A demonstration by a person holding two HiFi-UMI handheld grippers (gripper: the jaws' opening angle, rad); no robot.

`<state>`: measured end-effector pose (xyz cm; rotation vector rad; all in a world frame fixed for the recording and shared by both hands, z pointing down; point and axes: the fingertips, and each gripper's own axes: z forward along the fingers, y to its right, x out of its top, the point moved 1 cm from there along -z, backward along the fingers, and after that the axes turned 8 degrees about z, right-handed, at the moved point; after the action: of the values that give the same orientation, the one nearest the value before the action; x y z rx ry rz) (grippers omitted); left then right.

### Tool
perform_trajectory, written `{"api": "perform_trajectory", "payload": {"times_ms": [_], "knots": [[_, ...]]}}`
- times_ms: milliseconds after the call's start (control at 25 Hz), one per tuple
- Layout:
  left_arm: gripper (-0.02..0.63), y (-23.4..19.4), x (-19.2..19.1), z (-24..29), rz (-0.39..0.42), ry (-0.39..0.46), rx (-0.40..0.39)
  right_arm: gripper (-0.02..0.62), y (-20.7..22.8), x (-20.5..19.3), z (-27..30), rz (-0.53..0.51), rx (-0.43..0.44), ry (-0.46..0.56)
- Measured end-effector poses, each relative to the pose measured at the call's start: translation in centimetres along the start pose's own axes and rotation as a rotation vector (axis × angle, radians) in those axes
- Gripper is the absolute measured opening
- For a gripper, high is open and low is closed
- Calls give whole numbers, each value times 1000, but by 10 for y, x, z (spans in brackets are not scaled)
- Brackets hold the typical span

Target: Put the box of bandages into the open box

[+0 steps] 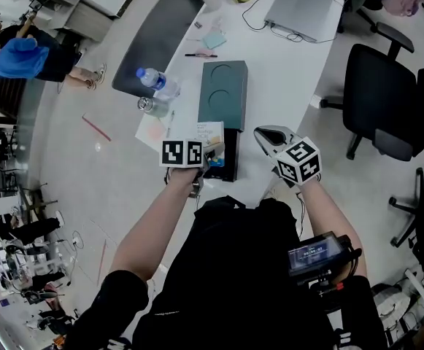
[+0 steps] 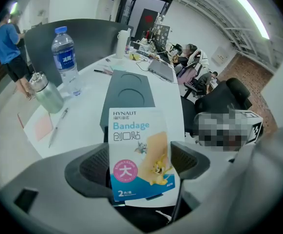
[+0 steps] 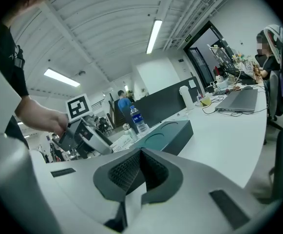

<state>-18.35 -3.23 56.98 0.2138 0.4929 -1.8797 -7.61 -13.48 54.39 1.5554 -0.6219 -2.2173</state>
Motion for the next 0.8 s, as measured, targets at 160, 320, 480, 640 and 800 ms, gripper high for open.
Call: {"api": "perform_trajectory", "payload": {"times_ms": [160, 320, 480, 640, 800], "knots": [[397, 8, -23, 2, -6, -2, 2, 25, -2, -4, 1, 6, -2, -7], [397, 9, -40, 13, -2, -9, 2, 25, -3, -7, 2, 6, -6, -17], [397, 8, -47, 27, 22, -30, 13, 25, -3, -9, 0, 14, -20, -20], [397, 5, -49, 39, 45, -62, 19, 25, -3, -10, -3, 17, -27, -21], [397, -1, -52, 50, 63, -94, 28, 25, -3, -13, -4, 23, -36, -21]]}}
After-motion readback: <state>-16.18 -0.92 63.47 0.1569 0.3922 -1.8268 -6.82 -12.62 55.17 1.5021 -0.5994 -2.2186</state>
